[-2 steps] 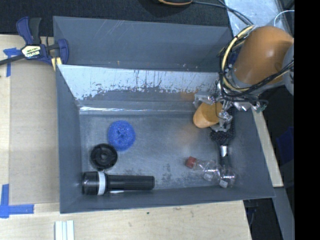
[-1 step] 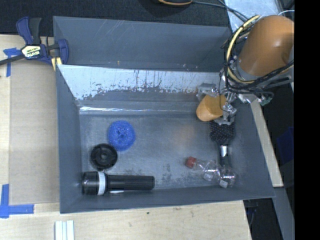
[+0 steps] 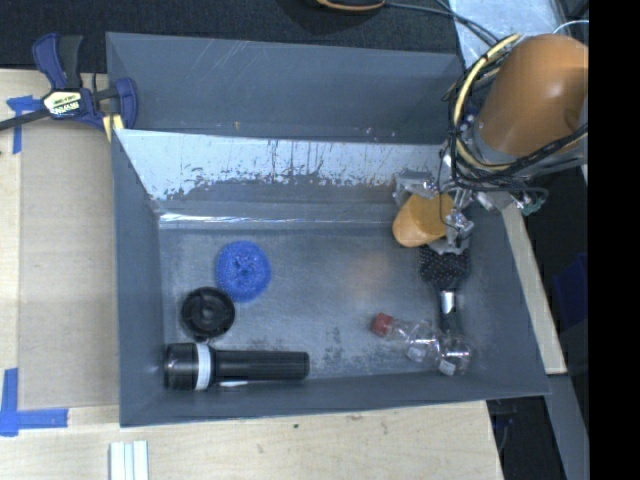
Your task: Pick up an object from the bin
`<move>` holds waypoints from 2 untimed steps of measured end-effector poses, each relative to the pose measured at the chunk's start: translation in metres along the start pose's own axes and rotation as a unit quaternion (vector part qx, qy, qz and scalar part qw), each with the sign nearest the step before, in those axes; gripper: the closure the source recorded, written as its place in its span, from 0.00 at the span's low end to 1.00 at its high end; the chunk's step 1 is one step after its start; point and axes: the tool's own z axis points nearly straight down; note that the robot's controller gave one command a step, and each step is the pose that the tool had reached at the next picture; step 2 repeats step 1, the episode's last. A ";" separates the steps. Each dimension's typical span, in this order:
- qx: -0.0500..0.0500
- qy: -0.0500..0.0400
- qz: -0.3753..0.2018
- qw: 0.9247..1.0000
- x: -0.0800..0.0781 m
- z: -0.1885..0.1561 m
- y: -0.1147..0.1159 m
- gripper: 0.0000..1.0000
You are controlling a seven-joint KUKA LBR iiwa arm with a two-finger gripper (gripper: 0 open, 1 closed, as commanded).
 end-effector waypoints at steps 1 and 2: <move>0.005 -0.005 0.003 1.000 -0.007 -0.026 -0.006 1.00; 0.005 -0.005 0.003 1.000 -0.007 -0.026 -0.006 1.00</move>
Offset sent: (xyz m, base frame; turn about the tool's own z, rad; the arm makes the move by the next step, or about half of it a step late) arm 0.0000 0.0001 0.0313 0.0000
